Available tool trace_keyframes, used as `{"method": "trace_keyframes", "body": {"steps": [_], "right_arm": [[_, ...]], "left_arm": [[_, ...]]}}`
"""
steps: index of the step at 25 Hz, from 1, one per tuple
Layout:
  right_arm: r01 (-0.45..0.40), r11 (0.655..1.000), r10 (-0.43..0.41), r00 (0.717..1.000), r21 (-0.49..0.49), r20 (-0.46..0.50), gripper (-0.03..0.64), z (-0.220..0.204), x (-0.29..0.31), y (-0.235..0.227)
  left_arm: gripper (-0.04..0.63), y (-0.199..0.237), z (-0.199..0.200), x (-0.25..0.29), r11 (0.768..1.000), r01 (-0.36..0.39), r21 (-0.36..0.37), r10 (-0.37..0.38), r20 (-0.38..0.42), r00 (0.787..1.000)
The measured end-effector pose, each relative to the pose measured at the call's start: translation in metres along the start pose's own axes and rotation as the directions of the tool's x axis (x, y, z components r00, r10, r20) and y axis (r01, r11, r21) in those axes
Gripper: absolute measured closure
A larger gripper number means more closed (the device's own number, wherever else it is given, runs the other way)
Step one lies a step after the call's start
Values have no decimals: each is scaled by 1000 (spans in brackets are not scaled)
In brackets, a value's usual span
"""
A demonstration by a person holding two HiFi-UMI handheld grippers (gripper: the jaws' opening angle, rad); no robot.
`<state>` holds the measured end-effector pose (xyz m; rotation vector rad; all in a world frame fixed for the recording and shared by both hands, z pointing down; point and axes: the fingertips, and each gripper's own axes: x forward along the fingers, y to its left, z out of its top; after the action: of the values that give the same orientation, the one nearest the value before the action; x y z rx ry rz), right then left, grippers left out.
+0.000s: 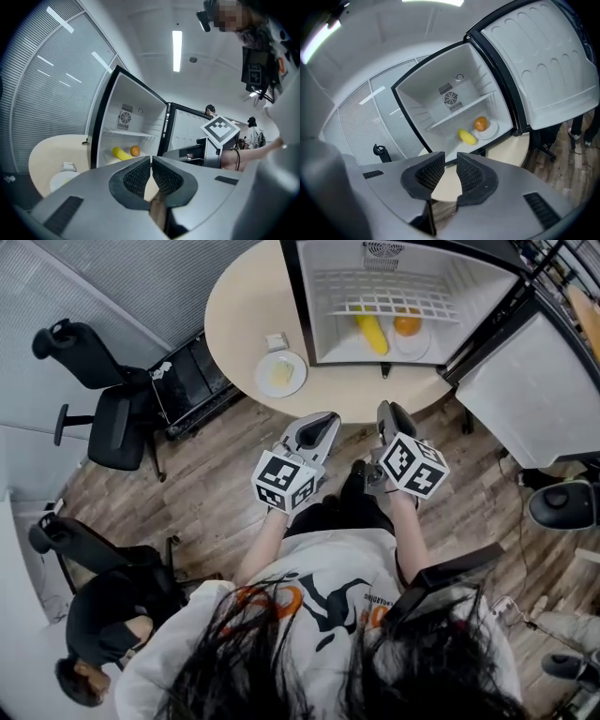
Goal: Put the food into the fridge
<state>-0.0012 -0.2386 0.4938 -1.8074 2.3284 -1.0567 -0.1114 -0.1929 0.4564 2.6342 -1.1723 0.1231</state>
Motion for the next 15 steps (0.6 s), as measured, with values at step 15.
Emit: {"method": "trace_keyframes", "body": {"steps": [15], "right_arm": [[-39, 994, 29, 994, -105, -102, 549, -55, -41, 21]], "left_arm": [[584, -11, -11, -51, 994, -90, -55, 92, 38, 995]]}}
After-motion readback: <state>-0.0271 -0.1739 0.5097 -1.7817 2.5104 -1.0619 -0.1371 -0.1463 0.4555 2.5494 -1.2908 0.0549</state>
